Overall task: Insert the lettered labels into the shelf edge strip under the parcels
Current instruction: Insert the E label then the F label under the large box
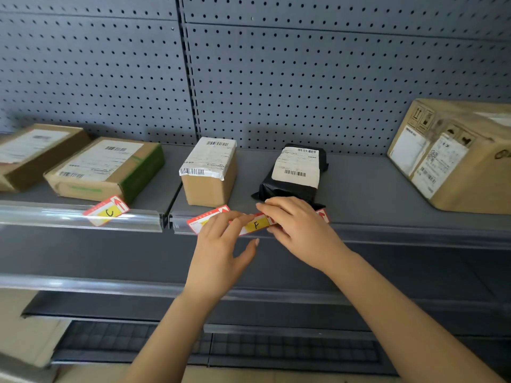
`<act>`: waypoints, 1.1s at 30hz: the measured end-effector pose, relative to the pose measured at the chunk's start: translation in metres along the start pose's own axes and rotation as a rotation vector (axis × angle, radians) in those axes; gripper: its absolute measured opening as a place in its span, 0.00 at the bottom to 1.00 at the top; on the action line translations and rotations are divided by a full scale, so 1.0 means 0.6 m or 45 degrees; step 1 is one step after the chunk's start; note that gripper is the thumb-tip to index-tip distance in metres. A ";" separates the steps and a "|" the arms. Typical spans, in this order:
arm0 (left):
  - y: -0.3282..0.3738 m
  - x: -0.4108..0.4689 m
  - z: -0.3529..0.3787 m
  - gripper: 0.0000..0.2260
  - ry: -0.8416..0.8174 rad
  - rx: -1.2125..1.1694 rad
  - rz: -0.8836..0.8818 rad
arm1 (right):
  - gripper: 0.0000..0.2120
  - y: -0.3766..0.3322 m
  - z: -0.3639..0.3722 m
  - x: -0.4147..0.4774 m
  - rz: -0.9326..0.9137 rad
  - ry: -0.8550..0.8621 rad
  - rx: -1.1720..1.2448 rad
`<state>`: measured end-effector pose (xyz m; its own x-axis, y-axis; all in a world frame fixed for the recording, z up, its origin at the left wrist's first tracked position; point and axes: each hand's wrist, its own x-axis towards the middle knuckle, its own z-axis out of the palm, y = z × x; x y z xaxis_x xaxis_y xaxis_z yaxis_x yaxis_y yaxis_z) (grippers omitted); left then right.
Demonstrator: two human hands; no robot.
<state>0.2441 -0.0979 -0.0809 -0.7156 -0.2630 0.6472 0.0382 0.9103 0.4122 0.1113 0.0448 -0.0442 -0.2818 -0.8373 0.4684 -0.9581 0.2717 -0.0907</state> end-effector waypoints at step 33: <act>0.166 0.112 0.157 0.18 0.030 -0.121 0.589 | 0.15 0.114 -0.199 -0.202 0.551 0.336 0.441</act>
<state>0.1337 0.0055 -0.0568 -0.5922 0.1547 0.7908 0.4137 0.9005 0.1337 0.0860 0.2216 -0.0023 -0.6690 -0.5277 0.5234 -0.7333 0.3539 -0.5806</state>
